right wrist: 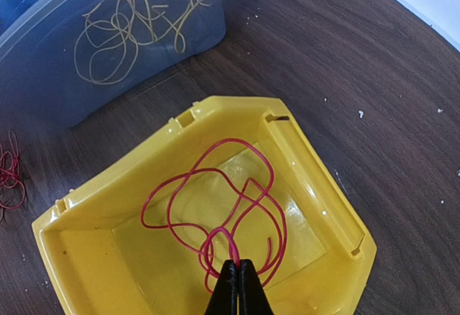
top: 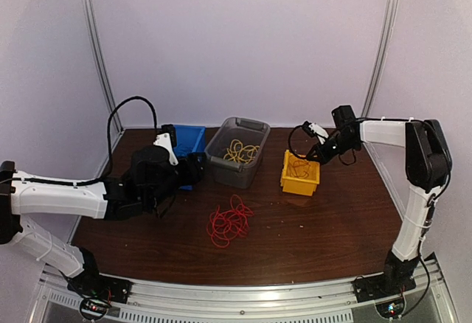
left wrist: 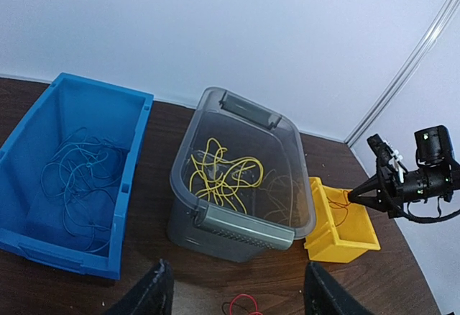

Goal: Untangle the cables

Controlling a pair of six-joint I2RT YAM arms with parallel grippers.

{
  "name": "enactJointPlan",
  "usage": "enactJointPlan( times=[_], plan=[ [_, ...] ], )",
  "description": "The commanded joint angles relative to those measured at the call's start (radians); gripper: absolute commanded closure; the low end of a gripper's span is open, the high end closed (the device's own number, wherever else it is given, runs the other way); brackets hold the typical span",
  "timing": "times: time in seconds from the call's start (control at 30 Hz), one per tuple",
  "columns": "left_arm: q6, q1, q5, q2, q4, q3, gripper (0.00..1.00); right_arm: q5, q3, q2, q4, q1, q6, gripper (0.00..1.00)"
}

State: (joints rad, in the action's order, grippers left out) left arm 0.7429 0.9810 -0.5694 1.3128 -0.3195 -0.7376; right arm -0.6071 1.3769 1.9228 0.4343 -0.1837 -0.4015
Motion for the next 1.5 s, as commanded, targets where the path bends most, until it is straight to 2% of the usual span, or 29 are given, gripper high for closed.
enactJointPlan(
  times=[0.0, 0.1, 0.17, 0.43, 0.6, 0.73, 0.8, 0.87, 1.0, 1.1, 1.2, 1.3, 1.47],
  plan=[
    [0.014, 0.003, -0.008, -0.002, -0.014, 0.015, 0.37, 0.09, 0.057, 0.025, 0.032, -0.057, -0.034, 1.0],
    [0.015, 0.004, -0.003, -0.004, -0.013, 0.017, 0.37, 0.149, 0.071, 0.031, 0.065, -0.094, -0.045, 0.82],
    [0.014, 0.004, -0.004, -0.007, -0.007, 0.015, 0.37, 0.16, 0.076, 0.016, 0.089, -0.098, -0.037, 0.73],
    [-0.051, 0.003, 0.031, -0.013, 0.067, 0.003, 0.36, 0.214, 0.055, -0.226, 0.193, -0.094, -0.025, 0.62],
    [-0.122, 0.004, 0.175, 0.104, 0.137, -0.029, 0.36, 0.035, -0.022, -0.376, 0.162, -0.127, -0.007, 0.51],
    [-0.121, 0.004, 0.332, 0.246, 0.223, -0.086, 0.4, -0.015, -0.135, -0.413, 0.119, -0.253, -0.063, 0.51],
    [-0.087, 0.003, 0.353, 0.28, 0.268, -0.1, 0.45, -0.021, -0.172, -0.404, 0.098, -0.312, -0.075, 0.52],
    [-0.042, 0.003, 0.367, 0.275, 0.272, -0.079, 0.46, -0.063, -0.189, -0.381, 0.083, -0.361, -0.072, 0.52],
    [0.018, -0.003, 0.434, 0.251, 0.217, -0.015, 0.48, -0.054, -0.173, -0.296, 0.069, -0.493, -0.09, 0.5],
    [0.05, -0.03, 0.536, 0.261, 0.091, 0.039, 0.54, -0.058, -0.146, -0.227, 0.046, -0.554, -0.105, 0.49],
    [0.088, -0.065, 0.624, 0.283, -0.003, 0.057, 0.64, -0.075, -0.113, -0.167, 0.031, -0.575, -0.105, 0.49],
    [0.085, -0.068, 0.618, 0.312, 0.052, 0.011, 0.74, -0.064, -0.101, -0.137, 0.005, -0.591, -0.114, 0.49],
    [0.087, -0.069, 0.608, 0.295, 0.031, 0.013, 0.89, -0.003, -0.085, -0.082, -0.049, -0.641, -0.139, 0.47]
  ],
)
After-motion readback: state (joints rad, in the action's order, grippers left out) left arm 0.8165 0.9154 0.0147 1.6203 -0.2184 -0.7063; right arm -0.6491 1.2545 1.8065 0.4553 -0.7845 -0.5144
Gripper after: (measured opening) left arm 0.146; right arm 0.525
